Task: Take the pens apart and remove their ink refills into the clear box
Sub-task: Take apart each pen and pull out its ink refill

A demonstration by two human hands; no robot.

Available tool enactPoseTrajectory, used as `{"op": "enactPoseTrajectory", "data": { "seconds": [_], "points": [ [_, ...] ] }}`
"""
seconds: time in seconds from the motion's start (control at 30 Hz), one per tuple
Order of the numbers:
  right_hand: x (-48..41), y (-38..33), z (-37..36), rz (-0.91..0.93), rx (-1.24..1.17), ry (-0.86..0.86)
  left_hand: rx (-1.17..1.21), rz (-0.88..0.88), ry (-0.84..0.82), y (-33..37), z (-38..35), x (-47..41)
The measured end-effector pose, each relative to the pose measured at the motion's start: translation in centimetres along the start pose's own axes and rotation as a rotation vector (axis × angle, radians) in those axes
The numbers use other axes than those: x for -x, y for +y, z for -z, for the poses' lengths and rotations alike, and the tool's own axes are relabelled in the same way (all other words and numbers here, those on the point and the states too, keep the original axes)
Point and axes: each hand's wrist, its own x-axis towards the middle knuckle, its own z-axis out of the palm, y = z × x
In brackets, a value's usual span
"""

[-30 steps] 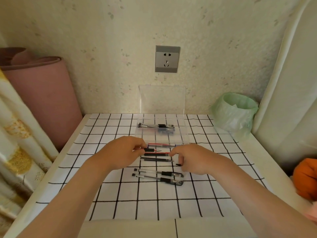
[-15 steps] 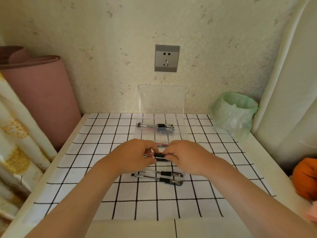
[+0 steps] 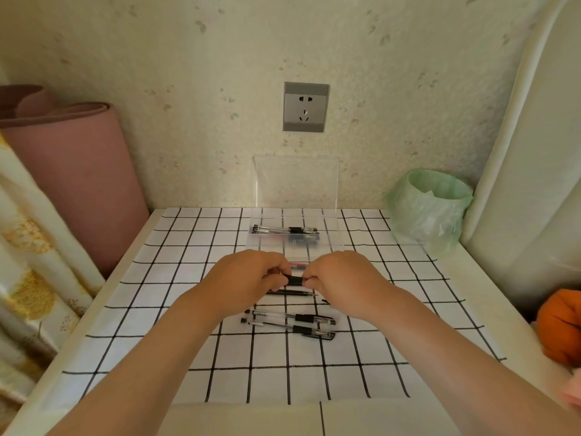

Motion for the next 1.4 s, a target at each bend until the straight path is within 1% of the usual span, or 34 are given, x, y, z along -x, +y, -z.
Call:
{"op": "enactPoseTrajectory", "data": {
  "seconds": [0.2, 0.4, 0.5, 0.7, 0.83, 0.93, 1.1, 1.3, 1.4],
  "points": [
    [0.3, -0.1, 0.5, -0.03, -0.059, 0.135, -0.02, -0.02, -0.024, 0.1, 0.0, 0.1],
    [0.6, 0.1, 0.2, 0.001, -0.197, 0.072, -0.055, -0.043, -0.028, 0.2, 0.1, 0.3],
    [0.4, 0.4, 0.1, 0.016, -0.161, 0.042, -0.064, -0.036, -0.021, 0.2, 0.0, 0.3],
    [0.6, 0.6, 0.7, -0.043, -0.115, 0.112, -0.044, -0.031, -0.025, 0.5, -0.3, 0.2],
    [0.7, 0.5, 0.7, -0.048, -0.151, 0.121, -0.018, -0.037, -0.026, 0.3, -0.2, 0.2],
    [0.7, 0.6, 0.5, -0.043, -0.167, 0.112, -0.06, -0.047, -0.017, -0.2, -0.2, 0.3],
    [0.9, 1.3, 0.7, -0.093, -0.147, 0.067, -0.129, 0.03, -0.032, -1.6, 0.9, 0.3],
    [1.1, 2.6, 0.9, -0.191, -0.099, -0.008, -0.188, 0.258, -0.086, -4.4, 1.9, 0.6],
    [1.2, 2.7, 0.9, -0.207, -0.079, -0.024, -0.221, 0.308, -0.049, -4.4, 2.0, 0.6]
  ]
}}
